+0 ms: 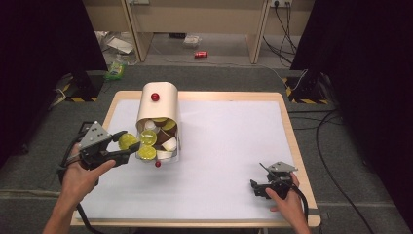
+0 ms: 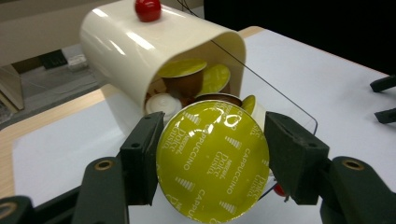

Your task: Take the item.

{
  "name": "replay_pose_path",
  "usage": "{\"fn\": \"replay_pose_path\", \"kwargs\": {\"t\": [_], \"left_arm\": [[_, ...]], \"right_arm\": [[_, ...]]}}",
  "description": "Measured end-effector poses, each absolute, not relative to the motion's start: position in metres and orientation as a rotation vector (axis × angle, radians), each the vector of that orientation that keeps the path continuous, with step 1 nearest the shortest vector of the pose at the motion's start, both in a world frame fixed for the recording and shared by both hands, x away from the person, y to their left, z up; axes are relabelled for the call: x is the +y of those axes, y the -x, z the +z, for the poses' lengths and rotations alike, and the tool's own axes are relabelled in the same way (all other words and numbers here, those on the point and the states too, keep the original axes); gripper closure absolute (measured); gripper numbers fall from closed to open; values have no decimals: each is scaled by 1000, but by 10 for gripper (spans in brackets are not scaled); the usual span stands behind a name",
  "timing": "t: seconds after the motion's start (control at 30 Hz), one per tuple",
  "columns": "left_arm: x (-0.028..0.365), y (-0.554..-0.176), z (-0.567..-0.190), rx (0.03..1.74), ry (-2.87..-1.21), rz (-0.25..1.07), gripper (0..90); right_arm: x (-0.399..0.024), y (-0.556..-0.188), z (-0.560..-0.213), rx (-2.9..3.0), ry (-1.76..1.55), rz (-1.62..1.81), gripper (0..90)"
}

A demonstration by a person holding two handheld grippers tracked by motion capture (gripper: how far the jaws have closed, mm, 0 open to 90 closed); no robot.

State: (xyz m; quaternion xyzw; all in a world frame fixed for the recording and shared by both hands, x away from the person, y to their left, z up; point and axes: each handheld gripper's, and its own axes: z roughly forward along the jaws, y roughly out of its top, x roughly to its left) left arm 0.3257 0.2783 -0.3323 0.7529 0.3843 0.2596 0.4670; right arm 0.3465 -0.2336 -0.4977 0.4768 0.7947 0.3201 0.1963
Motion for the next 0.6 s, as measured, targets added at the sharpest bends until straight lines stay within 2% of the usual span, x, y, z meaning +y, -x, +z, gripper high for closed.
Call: {"fn": "replay_pose_path", "kwargs": {"t": [0.6], "left_arm": [[316,-315,-343,1029,-1788,696,399]], "right_arm": [[-234,-346,-498,2227,-1338,897,5]]}}
